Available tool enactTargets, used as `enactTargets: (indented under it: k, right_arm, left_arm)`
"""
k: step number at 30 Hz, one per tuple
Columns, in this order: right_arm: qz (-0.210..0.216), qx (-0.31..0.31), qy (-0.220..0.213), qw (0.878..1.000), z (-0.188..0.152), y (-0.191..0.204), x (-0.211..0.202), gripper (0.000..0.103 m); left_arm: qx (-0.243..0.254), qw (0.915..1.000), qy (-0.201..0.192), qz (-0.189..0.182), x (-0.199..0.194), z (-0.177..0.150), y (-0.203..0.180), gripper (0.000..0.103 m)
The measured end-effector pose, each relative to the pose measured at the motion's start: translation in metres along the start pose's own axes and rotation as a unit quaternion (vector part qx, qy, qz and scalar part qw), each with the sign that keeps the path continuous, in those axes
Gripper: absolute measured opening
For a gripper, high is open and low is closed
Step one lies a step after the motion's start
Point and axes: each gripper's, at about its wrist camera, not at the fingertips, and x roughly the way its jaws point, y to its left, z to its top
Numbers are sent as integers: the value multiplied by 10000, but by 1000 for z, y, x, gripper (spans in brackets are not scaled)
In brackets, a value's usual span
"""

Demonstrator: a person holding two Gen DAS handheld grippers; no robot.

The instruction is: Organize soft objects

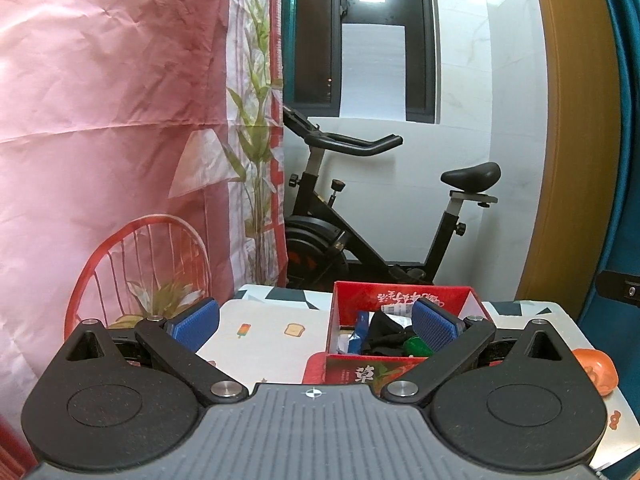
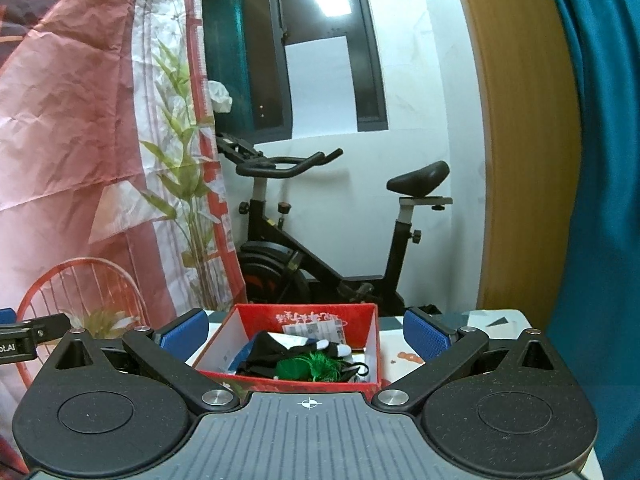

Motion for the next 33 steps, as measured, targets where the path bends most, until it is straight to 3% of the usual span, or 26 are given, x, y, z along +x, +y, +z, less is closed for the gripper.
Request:
enactTargets:
  k: [33]
  right_arm:
    - [-4,-4,24,10000,-2,0,1,103]
  left_arm:
    - [-41,10000,-14,53,-2,-3,2,103]
